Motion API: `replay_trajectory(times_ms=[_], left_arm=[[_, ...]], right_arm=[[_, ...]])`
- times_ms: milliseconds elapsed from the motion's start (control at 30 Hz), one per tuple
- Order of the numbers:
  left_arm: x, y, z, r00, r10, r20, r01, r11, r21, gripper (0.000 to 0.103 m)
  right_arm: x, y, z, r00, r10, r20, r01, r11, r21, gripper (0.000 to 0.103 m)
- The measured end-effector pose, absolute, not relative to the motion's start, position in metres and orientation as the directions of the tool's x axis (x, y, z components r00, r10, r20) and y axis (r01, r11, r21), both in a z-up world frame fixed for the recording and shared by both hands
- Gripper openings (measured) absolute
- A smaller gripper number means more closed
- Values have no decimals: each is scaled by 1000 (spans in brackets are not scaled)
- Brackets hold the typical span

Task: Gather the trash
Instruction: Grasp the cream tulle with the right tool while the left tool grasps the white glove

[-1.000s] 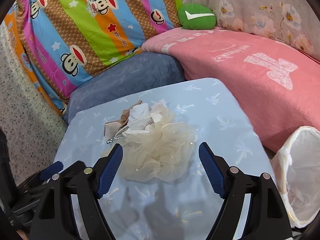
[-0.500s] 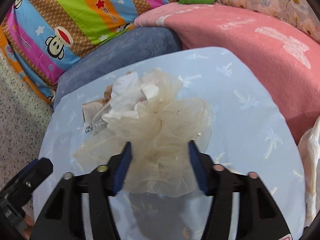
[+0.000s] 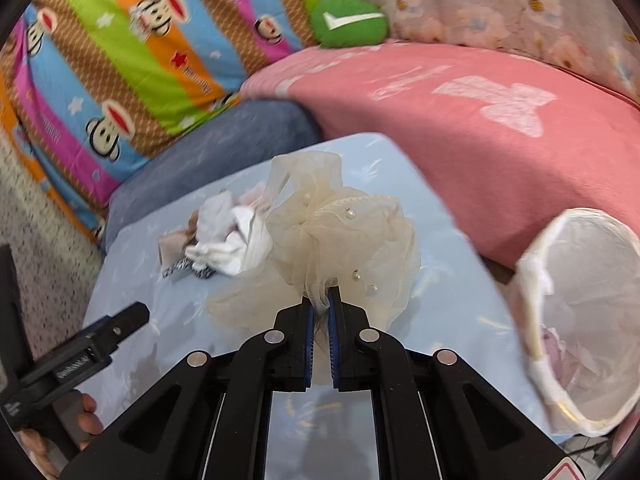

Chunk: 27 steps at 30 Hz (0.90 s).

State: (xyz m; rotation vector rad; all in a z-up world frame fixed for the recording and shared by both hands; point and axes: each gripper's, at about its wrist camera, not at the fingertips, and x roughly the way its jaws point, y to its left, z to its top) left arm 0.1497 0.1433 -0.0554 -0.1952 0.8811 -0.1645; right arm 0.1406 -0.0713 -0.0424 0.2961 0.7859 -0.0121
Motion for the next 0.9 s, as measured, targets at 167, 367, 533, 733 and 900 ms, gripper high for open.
replay_trajectory(times_ms=[167, 367, 533, 733, 900], left_arm=[[162, 114, -58, 620, -242, -746, 107, 968, -226, 89], [193, 80, -70, 609, -239, -756, 139, 971, -195, 89], [217, 71, -85, 587, -219, -779, 111, 975, -191, 87], [234, 68, -101, 541, -218, -812, 93, 975, -200, 57], [231, 71, -104, 526, -243, -815, 82, 968, -236, 31]], right_arm=[[129, -99, -29, 726, 81, -683, 165, 943, 287, 6], [130, -114, -28, 732, 91, -675, 170, 935, 311, 6], [137, -120, -33, 730, 110, -674, 169, 927, 334, 6], [146, -119, -43, 717, 134, -684, 158, 924, 347, 6], [148, -114, -51, 704, 153, -694, 147, 924, 354, 6]])
